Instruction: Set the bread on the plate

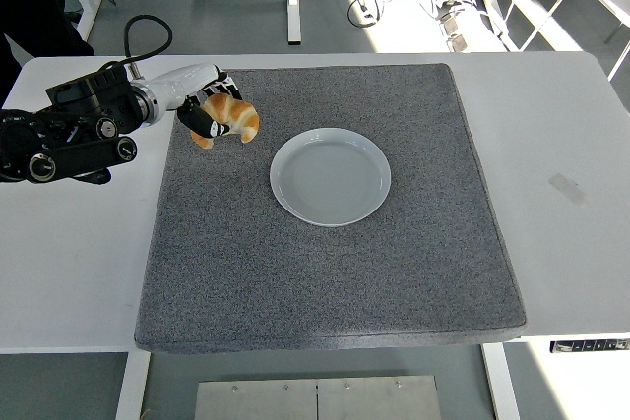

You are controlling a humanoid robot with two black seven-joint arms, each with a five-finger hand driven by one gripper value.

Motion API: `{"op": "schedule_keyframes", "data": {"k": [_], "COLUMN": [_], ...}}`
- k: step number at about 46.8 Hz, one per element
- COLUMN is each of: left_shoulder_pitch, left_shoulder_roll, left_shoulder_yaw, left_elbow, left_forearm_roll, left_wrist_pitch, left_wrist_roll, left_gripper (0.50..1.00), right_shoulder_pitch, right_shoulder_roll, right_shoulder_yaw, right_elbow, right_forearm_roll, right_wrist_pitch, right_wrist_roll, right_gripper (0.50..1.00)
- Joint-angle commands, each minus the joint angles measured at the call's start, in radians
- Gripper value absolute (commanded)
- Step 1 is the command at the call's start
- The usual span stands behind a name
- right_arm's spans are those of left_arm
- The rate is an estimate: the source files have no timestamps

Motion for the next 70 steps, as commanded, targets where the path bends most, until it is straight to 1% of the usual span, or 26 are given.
{"op": "schedule_keyframes", "data": {"k": [1, 9, 14, 19, 25, 31, 42, 47, 56, 64, 70], "left_shoulder_pitch": [-0.025, -0.044, -0.047, -0.055, -0.055, -0.052, -0.035, -0.015, 0.028, 0.068, 0.087], "left_shoulder_roll": [0.016, 0.027, 0.027, 0.021, 0.010, -0.034, -0.082, -0.102, -0.142, -0.179, -0.202], "left_shoulder_yaw": [-0.003, -0.027, -0.035, -0.055, -0.087, -0.113, -0.165, -0.187, -0.202, -0.197, -0.188], "left_elbow": [0.000, 0.000, 0.000, -0.009, -0.017, -0.028, -0.040, -0.043, -0.042, -0.026, -0.006], "left_forearm_roll": [0.006, 0.028, 0.028, 0.028, 0.029, 0.048, 0.086, 0.101, 0.103, 0.109, 0.112], "left_wrist_pitch": [-0.003, -0.006, -0.025, -0.038, -0.041, -0.041, -0.041, -0.041, -0.041, -0.040, -0.040], "left_wrist_roll": [0.000, -0.002, -0.002, -0.002, 0.000, 0.000, -0.006, -0.043, -0.077, -0.097, -0.097], "left_gripper": [0.500, 0.500, 0.500, 0.500, 0.500, 0.500, 0.500, 0.500, 0.500, 0.500, 0.500], "right_shoulder_pitch": [0.000, 0.002, 0.000, 0.000, 0.000, 0.000, 0.000, 0.000, 0.000, 0.002, 0.000], "right_shoulder_roll": [0.000, 0.000, 0.000, 0.000, 0.000, 0.000, 0.000, 0.000, 0.000, 0.000, 0.000], "right_shoulder_yaw": [0.000, 0.000, 0.000, 0.000, 0.000, 0.000, 0.000, 0.000, 0.000, 0.000, 0.000], "right_elbow": [0.000, 0.000, 0.000, 0.000, 0.000, 0.000, 0.000, 0.000, 0.000, 0.000, 0.000], "right_forearm_roll": [0.000, 0.000, 0.000, 0.000, 0.000, 0.000, 0.000, 0.000, 0.000, 0.000, 0.000], "right_wrist_pitch": [0.000, 0.000, 0.000, 0.000, 0.000, 0.000, 0.000, 0.000, 0.000, 0.000, 0.000], "right_wrist_roll": [0.001, -0.001, 0.001, 0.001, 0.001, -0.001, -0.001, -0.001, 0.001, -0.001, -0.001], "right_gripper": [1.000, 1.000, 1.000, 1.000, 1.000, 1.000, 1.000, 1.000, 1.000, 1.000, 1.000]}}
